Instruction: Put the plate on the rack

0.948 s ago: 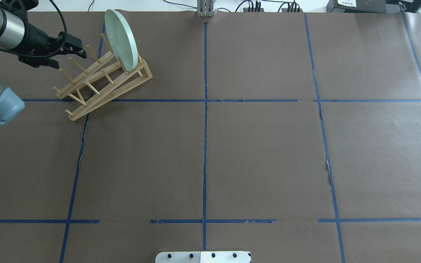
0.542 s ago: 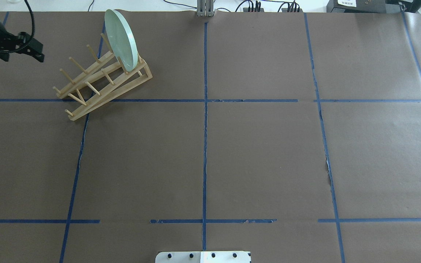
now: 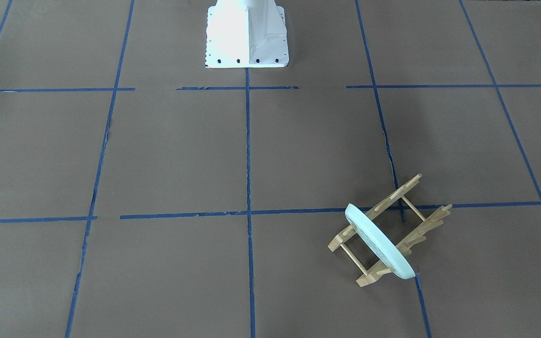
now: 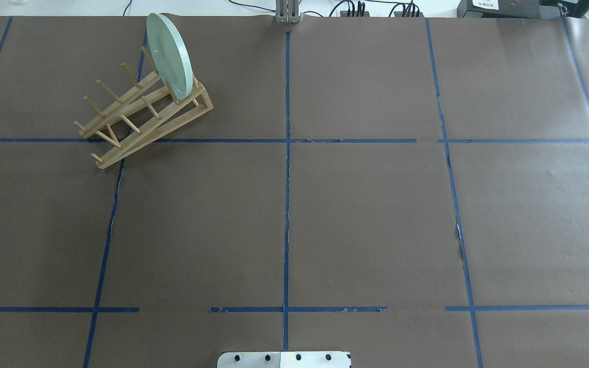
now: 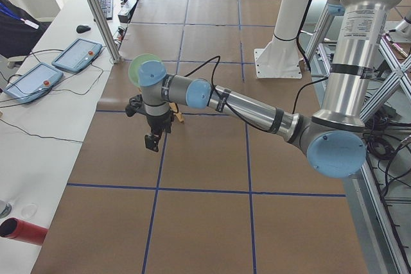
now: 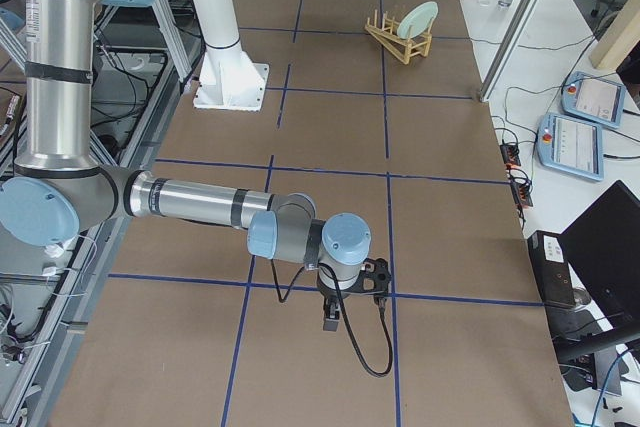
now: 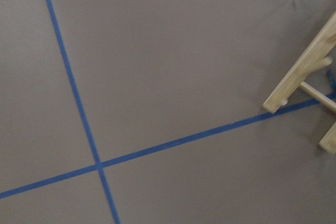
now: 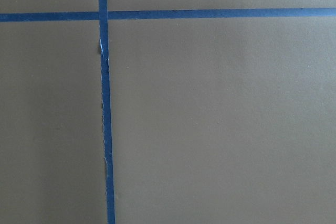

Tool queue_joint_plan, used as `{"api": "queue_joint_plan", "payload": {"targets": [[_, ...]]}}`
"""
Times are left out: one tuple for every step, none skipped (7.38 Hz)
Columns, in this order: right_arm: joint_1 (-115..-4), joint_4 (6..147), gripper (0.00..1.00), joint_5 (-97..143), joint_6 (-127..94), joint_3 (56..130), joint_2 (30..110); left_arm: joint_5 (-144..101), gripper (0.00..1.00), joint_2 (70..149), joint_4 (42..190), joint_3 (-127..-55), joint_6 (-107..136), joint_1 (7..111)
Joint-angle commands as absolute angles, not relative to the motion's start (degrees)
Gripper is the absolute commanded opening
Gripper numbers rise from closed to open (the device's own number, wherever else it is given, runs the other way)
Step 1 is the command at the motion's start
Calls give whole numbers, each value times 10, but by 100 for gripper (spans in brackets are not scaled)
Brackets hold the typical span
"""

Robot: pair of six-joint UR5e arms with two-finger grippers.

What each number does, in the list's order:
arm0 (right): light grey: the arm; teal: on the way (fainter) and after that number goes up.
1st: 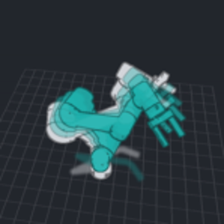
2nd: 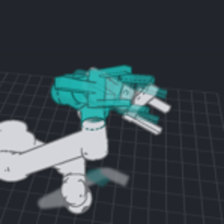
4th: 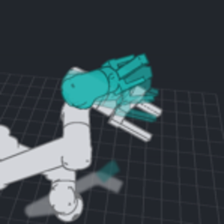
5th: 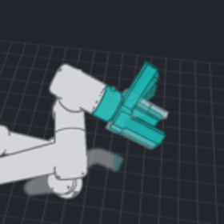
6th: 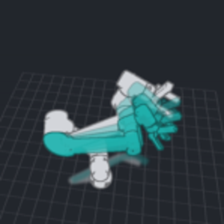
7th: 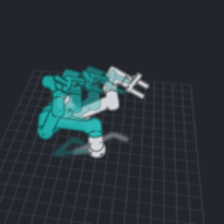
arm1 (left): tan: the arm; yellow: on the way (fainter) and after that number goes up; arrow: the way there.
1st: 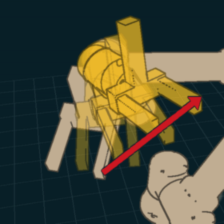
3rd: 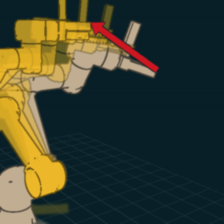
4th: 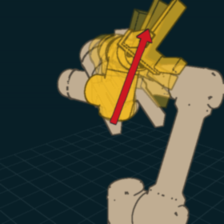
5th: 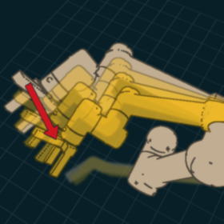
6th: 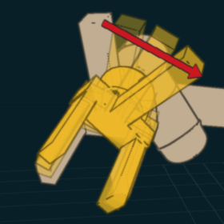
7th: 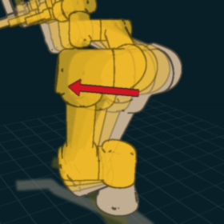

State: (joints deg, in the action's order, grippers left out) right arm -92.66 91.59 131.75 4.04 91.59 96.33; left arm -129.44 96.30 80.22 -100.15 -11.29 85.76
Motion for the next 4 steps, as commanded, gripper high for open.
{"api": "queue_joint_plan", "payload": {"targets": [[-926,916,100,1317,40,916,963,-1368,100,904,788,-986,-152,937],[-927,916,100,1317,40,916,963,-1369,100,890,790,-984,-142,936],[-926,916,100,1317,40,916,963,-1369,100,885,791,-984,-126,936],[-926,916,100,1317,40,916,963,-1368,100,883,792,-983,-119,935]]}}
